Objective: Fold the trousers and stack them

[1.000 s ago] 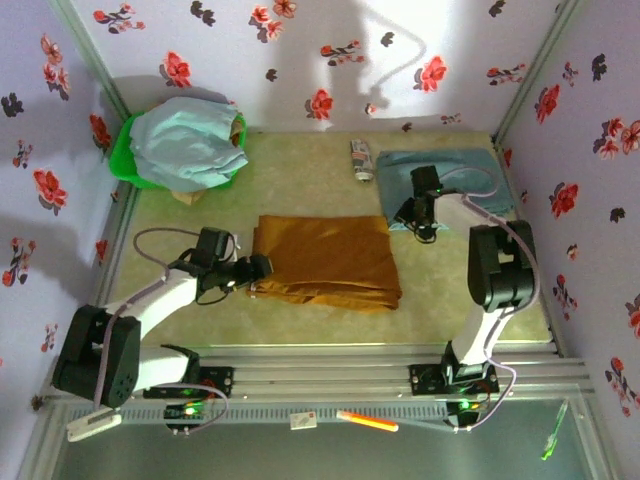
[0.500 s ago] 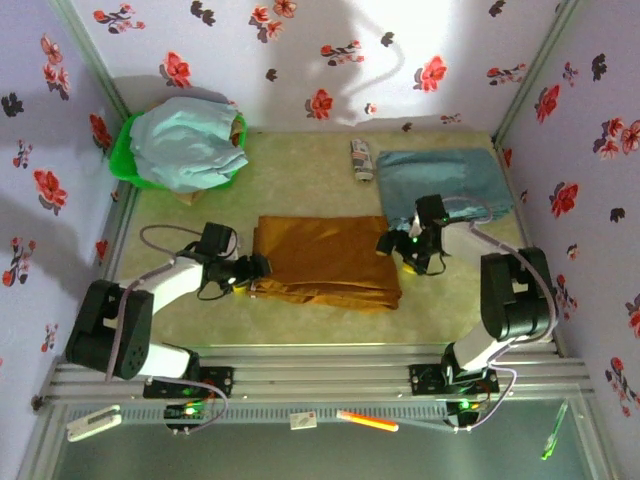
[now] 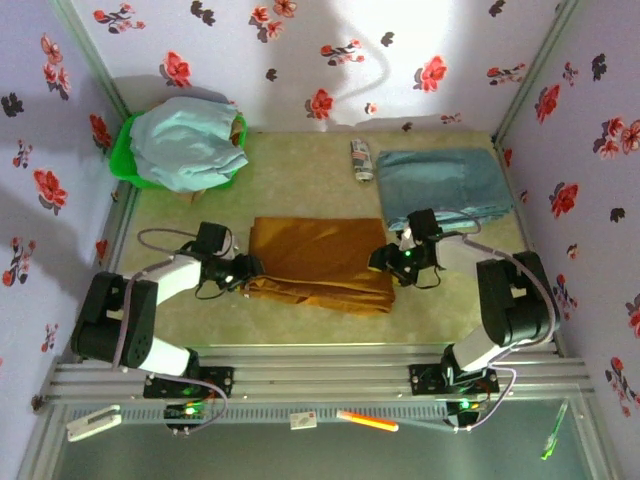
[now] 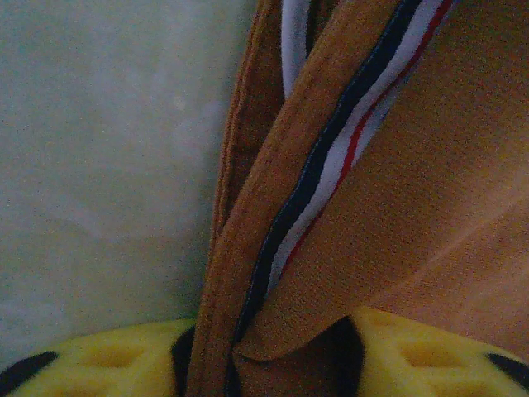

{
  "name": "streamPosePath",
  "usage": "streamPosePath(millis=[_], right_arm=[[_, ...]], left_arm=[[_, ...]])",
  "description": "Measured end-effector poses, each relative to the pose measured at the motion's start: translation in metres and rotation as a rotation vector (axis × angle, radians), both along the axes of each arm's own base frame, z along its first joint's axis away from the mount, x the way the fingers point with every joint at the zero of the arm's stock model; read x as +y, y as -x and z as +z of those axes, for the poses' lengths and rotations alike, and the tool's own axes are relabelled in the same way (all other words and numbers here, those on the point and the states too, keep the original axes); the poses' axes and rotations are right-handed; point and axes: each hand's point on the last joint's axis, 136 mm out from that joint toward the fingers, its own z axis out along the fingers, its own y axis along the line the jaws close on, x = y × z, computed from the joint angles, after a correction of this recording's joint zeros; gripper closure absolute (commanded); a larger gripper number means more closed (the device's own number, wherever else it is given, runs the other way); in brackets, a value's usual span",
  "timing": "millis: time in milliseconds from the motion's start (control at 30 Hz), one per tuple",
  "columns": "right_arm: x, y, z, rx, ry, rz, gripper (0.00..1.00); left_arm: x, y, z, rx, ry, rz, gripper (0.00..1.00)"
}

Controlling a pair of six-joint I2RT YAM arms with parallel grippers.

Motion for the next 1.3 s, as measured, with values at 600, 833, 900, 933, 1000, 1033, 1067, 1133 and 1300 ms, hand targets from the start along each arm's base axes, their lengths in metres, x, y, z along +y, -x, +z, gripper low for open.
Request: streamPosePath(millis=[600, 833, 900, 933, 1000, 1033, 1067, 1133, 1300], right_arm=[[0.010, -0.001, 0.020, -0.003, -0.007, -0.018, 1.00], [0.000, -0.015, 0.081, -0.138, 0.077, -0.024, 1.00], [-0.002, -0.018, 0.098, -0.181, 0.099, -0.021, 1.00], [-0.003, -0.019, 0.106, -0.201, 0.111, -0.019, 1.00], [-0.006, -0.022, 0.115, -0.224, 0.132, -0.021, 1.00], [-0.008, -0.023, 0.118, -0.232, 0.144, -0.022, 1.00], [-0.010, -0.024, 0.119, -0.237, 0.156, -0.023, 1.00], [-0.013, -0.025, 0.121, -0.241, 0.180, -0.024, 1.00], [-0.033, -0.040, 0.139, -0.262, 0.263, -0.053, 1.00]], left_arm=[[-0.043, -0.022, 0.007, -0.163, 0.164, -0.063, 1.00], [-0.039, -0.005, 0.054, -0.235, 0.127, -0.066, 1.00], [-0.037, -0.005, 0.075, -0.272, 0.118, -0.064, 1.00], [-0.036, -0.007, 0.086, -0.293, 0.114, -0.064, 1.00], [-0.035, -0.011, 0.103, -0.329, 0.107, -0.062, 1.00], [-0.035, -0.012, 0.109, -0.342, 0.104, -0.061, 1.00], [-0.035, -0.013, 0.113, -0.348, 0.102, -0.062, 1.00], [-0.034, -0.014, 0.117, -0.346, 0.093, -0.063, 1.00], [-0.048, -0.021, 0.136, -0.371, 0.077, -0.091, 1.00]])
